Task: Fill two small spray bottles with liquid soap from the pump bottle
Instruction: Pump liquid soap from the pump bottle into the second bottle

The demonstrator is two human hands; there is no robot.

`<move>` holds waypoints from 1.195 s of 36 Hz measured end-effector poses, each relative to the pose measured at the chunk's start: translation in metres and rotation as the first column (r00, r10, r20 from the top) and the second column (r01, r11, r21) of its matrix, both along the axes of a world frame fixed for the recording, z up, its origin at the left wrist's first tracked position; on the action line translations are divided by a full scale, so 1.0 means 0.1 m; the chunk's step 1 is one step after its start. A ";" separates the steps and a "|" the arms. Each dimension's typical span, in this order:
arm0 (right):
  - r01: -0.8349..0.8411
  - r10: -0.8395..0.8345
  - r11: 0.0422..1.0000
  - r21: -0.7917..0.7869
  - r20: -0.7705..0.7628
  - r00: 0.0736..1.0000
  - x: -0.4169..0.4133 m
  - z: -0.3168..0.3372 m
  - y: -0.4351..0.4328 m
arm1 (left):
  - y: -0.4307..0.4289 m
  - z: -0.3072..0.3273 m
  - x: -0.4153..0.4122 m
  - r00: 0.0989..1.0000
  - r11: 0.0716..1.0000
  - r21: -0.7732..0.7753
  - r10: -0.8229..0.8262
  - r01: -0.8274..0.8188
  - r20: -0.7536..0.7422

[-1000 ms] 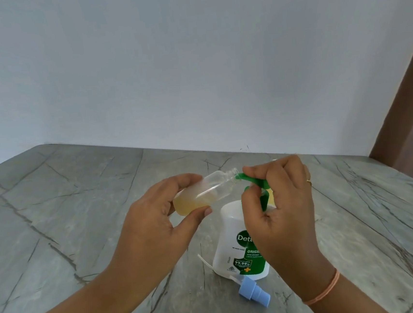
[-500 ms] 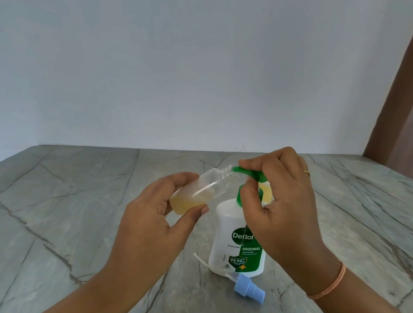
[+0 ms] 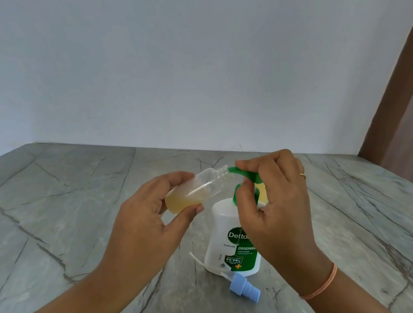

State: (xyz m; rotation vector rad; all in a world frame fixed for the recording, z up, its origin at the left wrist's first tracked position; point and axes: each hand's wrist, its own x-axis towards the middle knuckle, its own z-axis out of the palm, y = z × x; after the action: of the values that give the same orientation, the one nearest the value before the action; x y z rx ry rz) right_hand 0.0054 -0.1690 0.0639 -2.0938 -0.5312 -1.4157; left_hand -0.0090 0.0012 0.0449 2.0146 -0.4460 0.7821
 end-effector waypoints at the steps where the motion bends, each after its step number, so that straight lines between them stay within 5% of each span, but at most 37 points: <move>1: -0.003 0.003 1.000 -0.004 -0.008 1.000 0.00 0.02 -0.01 | 0.00 0.00 0.00 1.000 1.000 0.000 0.001 -0.001 0.001; 43: -0.003 0.002 0.998 0.058 0.007 1.000 0.03 -0.08 0.04 | -0.03 0.03 -0.02 1.000 0.999 -0.038 -0.023 0.023 0.001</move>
State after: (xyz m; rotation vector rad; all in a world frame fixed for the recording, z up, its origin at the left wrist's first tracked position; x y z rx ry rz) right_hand 0.0086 -0.1648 0.0559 -2.0431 -0.4897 -1.4203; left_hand -0.0113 -0.0018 0.0480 1.9711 -0.4507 0.7719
